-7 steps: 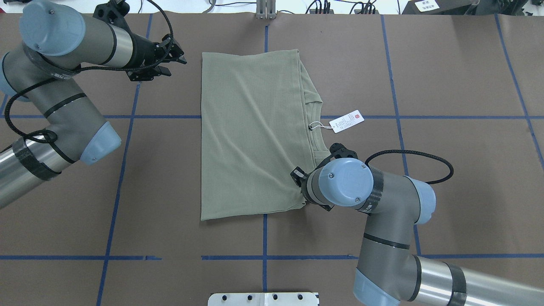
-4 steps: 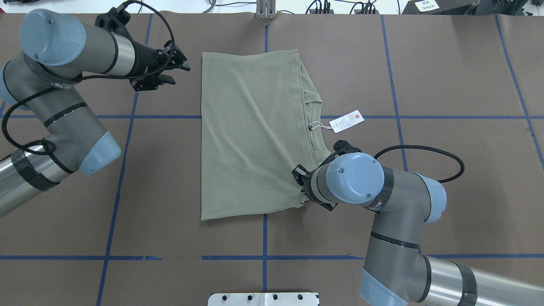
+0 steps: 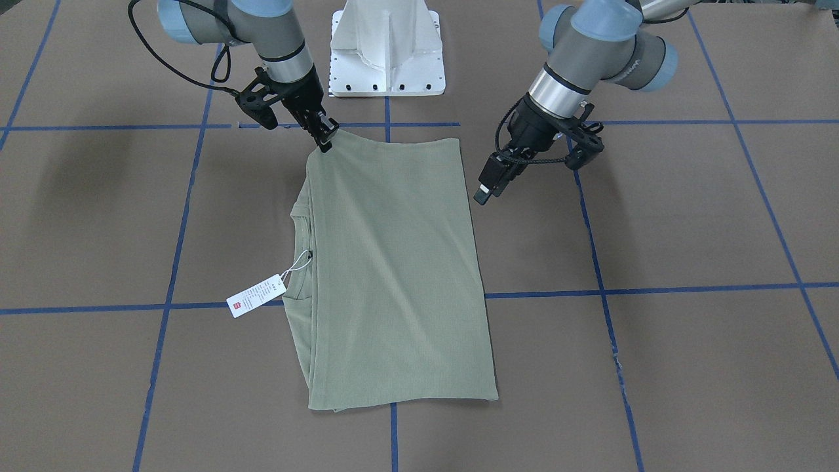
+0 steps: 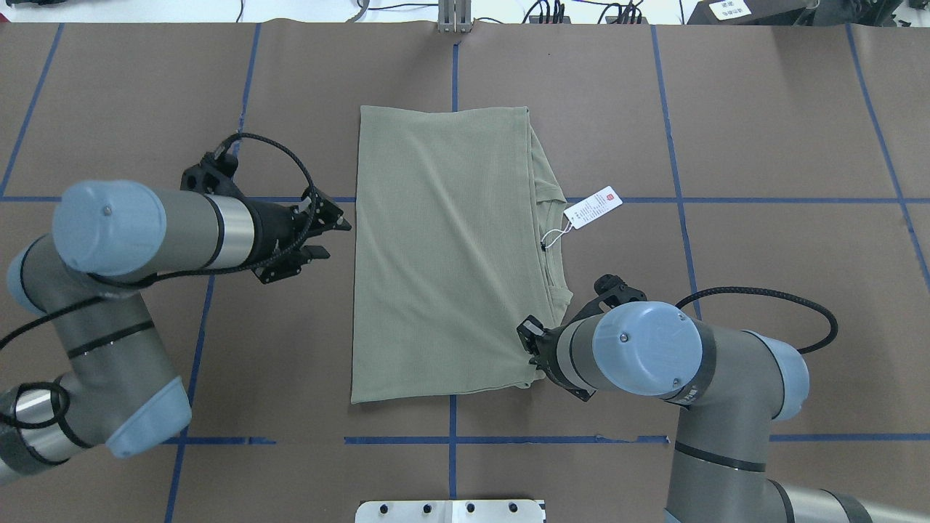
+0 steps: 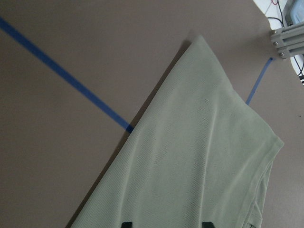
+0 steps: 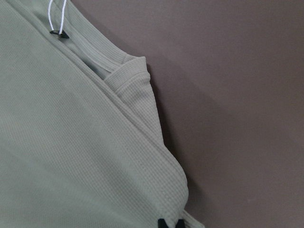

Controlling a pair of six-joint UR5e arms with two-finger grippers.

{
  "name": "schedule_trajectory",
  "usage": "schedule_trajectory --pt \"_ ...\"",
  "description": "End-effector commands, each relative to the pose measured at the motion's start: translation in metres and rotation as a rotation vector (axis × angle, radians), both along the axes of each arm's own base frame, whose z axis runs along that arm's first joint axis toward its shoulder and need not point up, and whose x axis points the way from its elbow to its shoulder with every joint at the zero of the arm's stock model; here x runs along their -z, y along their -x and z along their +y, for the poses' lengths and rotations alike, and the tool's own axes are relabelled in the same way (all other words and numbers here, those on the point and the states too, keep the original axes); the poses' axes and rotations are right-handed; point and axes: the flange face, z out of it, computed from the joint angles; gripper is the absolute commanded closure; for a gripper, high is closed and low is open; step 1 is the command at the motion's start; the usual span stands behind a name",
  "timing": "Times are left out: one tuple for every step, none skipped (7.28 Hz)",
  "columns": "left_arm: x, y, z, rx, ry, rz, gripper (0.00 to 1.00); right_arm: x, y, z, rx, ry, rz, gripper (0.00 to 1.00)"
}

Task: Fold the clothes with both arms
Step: 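Grasp the near shirt edge with the left gripper while the right gripper holds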

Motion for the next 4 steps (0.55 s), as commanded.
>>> schedule_trajectory --pt "-0.017 -0.05 0.073 -0.038 0.063 -0.057 0.42 -0.003 -0.001 0.007 0.005 0.009 0.003 1.0" --pt "-0.037 -0.066 0.103 -0.06 0.061 -0.096 0.42 -0.004 -0.002 0.007 0.003 0.009 0.004 1.0" --pt "-0.045 -0.083 0.127 -0.085 0.079 -0.11 0.42 -0.004 -0.003 0.007 0.003 0.009 0.004 1.0" --pt "-0.043 -0.088 0.138 -0.105 0.078 -0.108 0.42 -0.005 -0.002 0.007 0.006 0.008 0.006 1.0"
